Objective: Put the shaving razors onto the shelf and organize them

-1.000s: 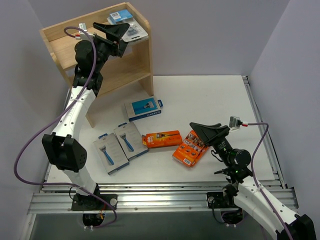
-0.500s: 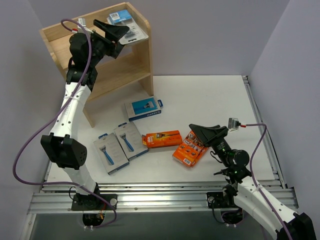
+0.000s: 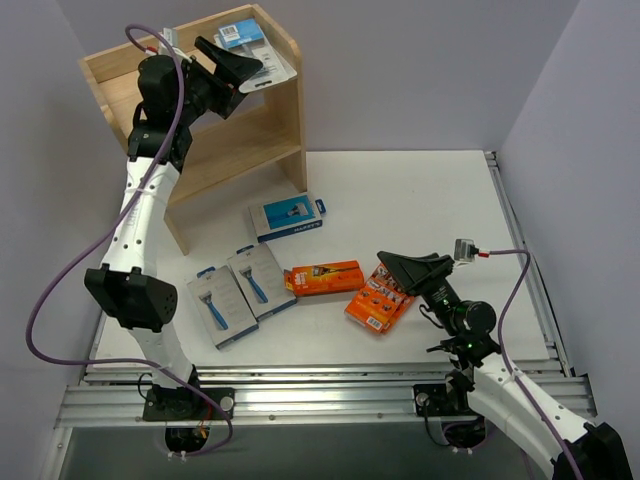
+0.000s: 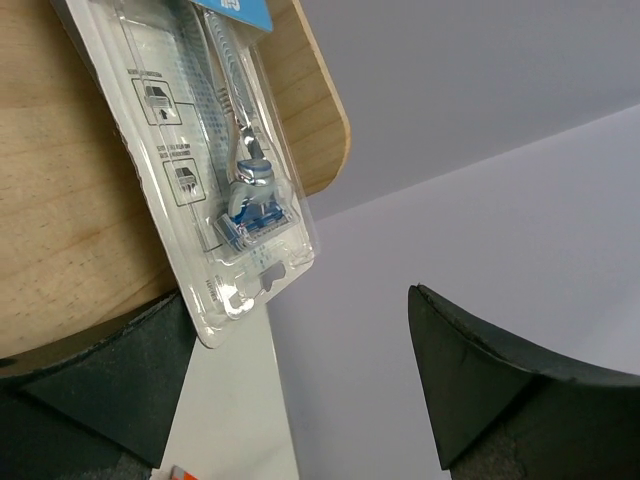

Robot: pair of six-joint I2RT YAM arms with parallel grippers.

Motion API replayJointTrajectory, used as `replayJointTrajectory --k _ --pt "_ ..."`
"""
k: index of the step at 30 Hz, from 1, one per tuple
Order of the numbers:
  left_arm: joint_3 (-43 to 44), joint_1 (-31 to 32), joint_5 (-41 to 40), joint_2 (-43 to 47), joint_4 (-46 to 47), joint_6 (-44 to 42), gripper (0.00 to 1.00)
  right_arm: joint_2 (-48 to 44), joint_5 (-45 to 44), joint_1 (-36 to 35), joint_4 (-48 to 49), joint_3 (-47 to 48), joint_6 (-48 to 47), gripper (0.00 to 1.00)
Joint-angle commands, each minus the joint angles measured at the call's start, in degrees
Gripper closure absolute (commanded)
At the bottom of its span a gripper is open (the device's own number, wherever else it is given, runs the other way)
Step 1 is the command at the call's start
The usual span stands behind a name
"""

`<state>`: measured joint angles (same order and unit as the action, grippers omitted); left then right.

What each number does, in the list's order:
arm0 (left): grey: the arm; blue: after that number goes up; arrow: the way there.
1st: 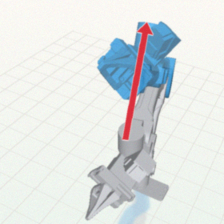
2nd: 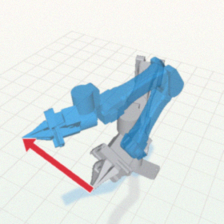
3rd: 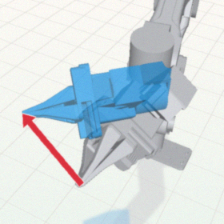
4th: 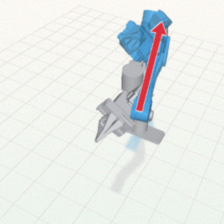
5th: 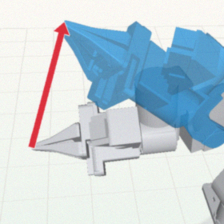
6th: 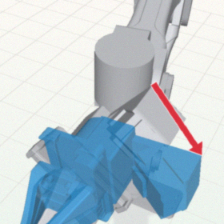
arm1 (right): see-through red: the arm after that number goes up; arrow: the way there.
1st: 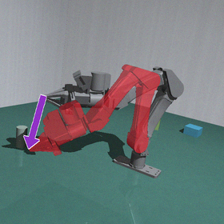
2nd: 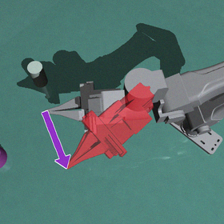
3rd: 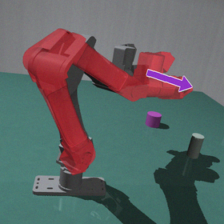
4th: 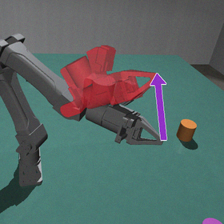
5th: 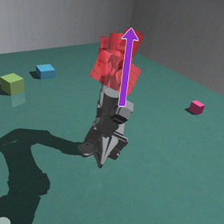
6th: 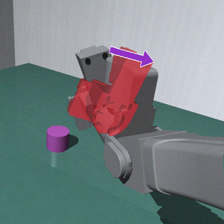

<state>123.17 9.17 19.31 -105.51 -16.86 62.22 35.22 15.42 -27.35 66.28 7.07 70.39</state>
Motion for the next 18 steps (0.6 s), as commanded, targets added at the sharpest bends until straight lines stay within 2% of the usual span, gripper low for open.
replayJointTrajectory --k 1,11,18 --pt "3.29 -2.31 -4.72 -3.29 -11.51 -6.66 0.06 0.46 -0.21 0.37 5.17 -0.39 -0.87 0.31" --pt "6.11 -1.7 -5.6 -4.0 -12.67 -7.81 0.06 0.9 0.05 0.37 5.7 -1.18 -0.78 0.31" --pt "1.72 -1.87 -6.3 -1.54 -12.4 -9.56 0.06 1.34 0.4 0.46 6.32 -1.53 -0.69 0.31"
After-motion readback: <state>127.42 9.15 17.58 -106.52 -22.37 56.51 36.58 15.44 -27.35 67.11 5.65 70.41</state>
